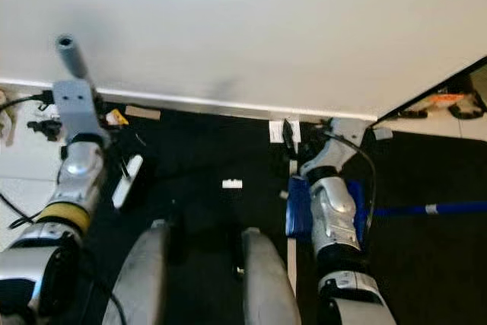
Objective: Sweep floor
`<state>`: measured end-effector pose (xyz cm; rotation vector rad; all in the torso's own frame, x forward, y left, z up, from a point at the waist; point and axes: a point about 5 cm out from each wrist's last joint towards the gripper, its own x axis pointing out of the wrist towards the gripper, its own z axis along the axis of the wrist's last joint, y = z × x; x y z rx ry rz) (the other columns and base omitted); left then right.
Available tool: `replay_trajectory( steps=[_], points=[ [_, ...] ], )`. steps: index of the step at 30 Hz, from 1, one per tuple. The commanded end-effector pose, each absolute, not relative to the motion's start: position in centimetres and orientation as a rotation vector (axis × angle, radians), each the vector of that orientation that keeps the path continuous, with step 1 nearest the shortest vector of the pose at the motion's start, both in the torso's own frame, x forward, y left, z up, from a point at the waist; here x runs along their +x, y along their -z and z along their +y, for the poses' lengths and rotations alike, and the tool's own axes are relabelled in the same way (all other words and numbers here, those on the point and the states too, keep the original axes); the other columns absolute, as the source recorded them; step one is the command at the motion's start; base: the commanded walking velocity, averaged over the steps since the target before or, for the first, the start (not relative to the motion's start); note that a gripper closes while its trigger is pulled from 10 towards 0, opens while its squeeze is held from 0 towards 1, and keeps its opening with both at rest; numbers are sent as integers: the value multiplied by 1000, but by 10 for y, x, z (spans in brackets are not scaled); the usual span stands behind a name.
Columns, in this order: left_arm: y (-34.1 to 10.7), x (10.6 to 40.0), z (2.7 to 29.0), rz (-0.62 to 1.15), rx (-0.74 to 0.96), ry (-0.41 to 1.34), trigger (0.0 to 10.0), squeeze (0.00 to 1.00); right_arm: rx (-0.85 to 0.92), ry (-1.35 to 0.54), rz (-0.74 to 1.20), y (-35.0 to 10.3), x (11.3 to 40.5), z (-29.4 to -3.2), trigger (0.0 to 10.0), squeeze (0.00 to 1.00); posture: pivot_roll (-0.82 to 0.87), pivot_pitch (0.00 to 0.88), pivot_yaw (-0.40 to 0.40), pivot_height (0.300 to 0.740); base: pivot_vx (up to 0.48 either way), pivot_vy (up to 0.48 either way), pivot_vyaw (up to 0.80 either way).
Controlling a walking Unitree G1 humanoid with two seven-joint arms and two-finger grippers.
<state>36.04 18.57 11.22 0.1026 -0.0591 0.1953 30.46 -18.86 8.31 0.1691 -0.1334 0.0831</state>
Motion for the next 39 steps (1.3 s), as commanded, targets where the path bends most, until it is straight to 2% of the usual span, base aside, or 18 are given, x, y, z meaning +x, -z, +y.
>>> replay_trajectory(
  steps=[1,7,8,9,10,12,16,18,21,26,28,29,31,34,35,38,39],
  points=[
    [-98,356,165,-17,43,-167,10000,0,180,-73,-115,-76,296,-191,10000,0,-77,485,-46,731,0,0,0],
    [-117,366,94,-38,-163,-98,10000,0,191,-65,-105,-72,285,-189,10000,0,-68,484,-37,731,0,0,0],
    [-117,366,94,-38,-163,-98,10000,0,191,-65,-105,-72,285,-189,10000,0,-68,484,-37,731,0,0,0],
    [-129,369,70,-60,-210,-47,10000,0,190,-57,-95,-70,283,-189,10000,0,-62,479,-31,731,0,0,0],
    [-129,369,70,-60,-210,-47,10000,0,190,-57,-95,-70,283,-189,10000,0,-62,479,-31,731,0,0,0],
    [-146,370,43,-83,-279,8,10000,0,186,-38,-83,-68,280,-192,10000,0,-57,471,-24,731,0,0,0],
    [-160,371,26,-104,-335,45,10000,0,186,-28,-79,-68,280,-193,10000,0,-54,464,-22,731,0,0,0],
    [-180,370,6,-145,-399,98,10000,0,187,-22,-76,-68,280,-195,10000,0,-51,450,-19,731,0,0,0],
    [-190,369,-2,-172,-434,124,10000,0,187,-19,-74,-68,281,-196,10000,0,-48,441,-19,731,0,0,0],
    [-202,372,-4,-223,-374,198,10000,0,189,-14,-69,-68,283,-196,10000,0,-40,415,-15,731,0,0,0],
    [-204,374,4,-256,-296,309,10000,0,192,-9,-76,-70,286,-198,10000,0,-35,398,-11,731,0,0,0],
    [-204,374,4,-256,-296,309,10000,0,192,-9,-76,-70,286,-198,10000,0,-35,398,-11,731,0,0,0],
    [-205,380,29,-251,-177,439,10000,0,200,6,-80,-71,290,-201,10000,0,-21,375,-10,731,0,0,0],
    [-206,380,41,-254,-149,485,10000,0,203,10,-80,-71,291,-202,10000,0,-13,363,-11,731,0,0,0],
    [-206,380,41,-254,-149,485,10000,0,203,10,-80,-71,291,-202,10000,0,-13,363,-11,731,0,0,0],
    [-211,382,83,-260,-79,458,10000,0,209,15,-78,-72,295,-203,10000,0,3,339,-10,731,0,0,0],
    [-211,382,83,-260,-79,458,10000,0,209,15,-78,-72,295,-203,10000,0,3,339,-10,731,0,0,0]
  ],
)
